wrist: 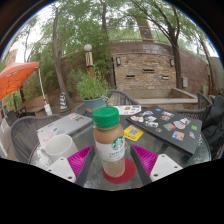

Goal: Pour water

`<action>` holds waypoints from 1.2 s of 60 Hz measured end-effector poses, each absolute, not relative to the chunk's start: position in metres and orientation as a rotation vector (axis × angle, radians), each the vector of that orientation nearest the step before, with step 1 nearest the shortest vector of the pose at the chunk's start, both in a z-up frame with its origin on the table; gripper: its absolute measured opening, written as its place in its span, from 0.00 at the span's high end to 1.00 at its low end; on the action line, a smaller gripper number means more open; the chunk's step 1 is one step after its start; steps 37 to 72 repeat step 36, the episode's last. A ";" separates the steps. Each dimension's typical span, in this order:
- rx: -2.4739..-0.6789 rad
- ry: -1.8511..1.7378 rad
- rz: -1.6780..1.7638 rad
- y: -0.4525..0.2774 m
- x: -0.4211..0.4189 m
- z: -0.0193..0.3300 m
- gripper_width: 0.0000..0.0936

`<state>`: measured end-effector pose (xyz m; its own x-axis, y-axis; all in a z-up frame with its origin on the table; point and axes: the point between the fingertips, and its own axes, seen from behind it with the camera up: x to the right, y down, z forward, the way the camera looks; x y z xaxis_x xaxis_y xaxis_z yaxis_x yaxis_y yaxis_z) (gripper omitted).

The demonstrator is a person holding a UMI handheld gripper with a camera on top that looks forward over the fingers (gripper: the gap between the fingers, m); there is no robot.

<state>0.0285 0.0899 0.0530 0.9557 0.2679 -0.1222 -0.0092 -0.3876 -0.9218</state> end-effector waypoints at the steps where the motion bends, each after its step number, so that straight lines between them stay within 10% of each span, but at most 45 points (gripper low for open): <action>1: -1.966 -0.183 0.287 0.086 0.031 0.052 0.14; 36: -2.063 -0.124 0.098 -0.160 -0.043 0.200 0.13; 72: -2.063 -0.124 0.098 -0.160 -0.043 0.200 0.13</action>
